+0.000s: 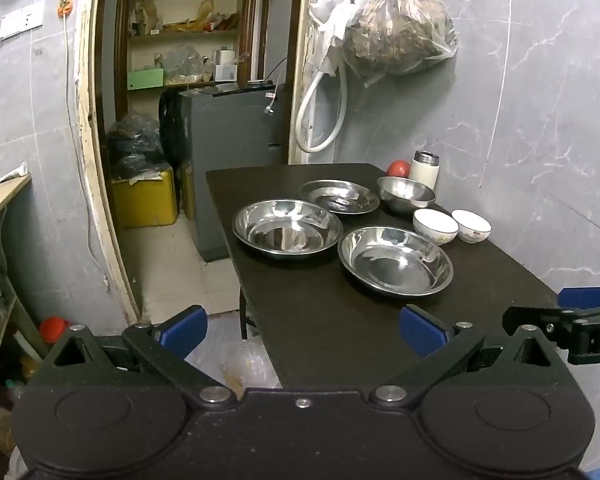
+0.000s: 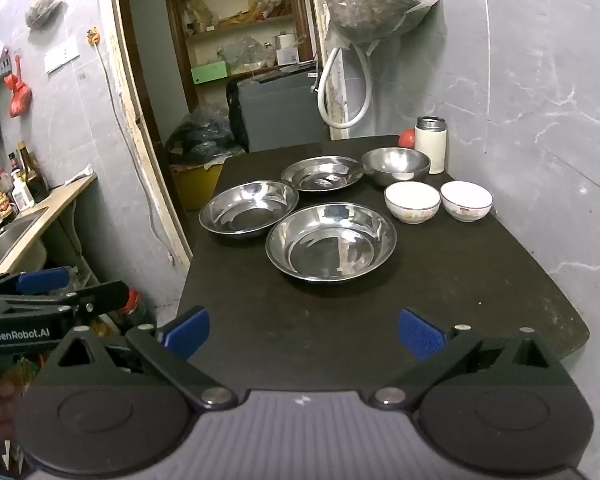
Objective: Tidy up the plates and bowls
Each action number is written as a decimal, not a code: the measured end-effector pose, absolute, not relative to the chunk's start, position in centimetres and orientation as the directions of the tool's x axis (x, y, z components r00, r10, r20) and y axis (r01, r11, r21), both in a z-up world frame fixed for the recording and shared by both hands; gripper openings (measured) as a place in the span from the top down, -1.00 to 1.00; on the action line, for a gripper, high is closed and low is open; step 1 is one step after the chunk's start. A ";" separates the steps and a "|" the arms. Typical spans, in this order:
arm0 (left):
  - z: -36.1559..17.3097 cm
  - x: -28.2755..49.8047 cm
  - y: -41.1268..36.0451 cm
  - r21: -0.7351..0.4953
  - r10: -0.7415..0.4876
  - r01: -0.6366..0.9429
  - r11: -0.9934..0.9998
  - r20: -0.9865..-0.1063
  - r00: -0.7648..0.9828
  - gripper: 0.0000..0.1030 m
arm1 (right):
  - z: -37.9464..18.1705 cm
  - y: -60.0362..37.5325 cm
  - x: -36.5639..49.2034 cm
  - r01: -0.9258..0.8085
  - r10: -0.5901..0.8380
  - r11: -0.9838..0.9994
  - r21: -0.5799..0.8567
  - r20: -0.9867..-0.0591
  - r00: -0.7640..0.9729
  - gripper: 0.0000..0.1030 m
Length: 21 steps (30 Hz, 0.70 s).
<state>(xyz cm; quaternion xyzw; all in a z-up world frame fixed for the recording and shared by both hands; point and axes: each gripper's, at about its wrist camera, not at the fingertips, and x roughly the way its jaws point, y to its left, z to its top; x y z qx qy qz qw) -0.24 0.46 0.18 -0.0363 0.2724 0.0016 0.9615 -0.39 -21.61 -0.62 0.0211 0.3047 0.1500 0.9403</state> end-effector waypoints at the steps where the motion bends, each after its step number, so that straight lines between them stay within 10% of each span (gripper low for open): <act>1: 0.2 -0.2 0.5 -0.070 -0.019 -0.021 0.997 -0.525 0.851 -0.98 | -0.6 -21.7 -0.4 -0.268 0.294 0.954 0.131 -0.566 0.770 -1.00; 21: 0.2 0.3 -0.3 -0.073 -0.027 -0.013 0.997 -0.519 0.854 -0.98 | -0.6 -21.5 -1.1 -0.257 0.277 0.959 0.116 -0.556 0.784 -1.00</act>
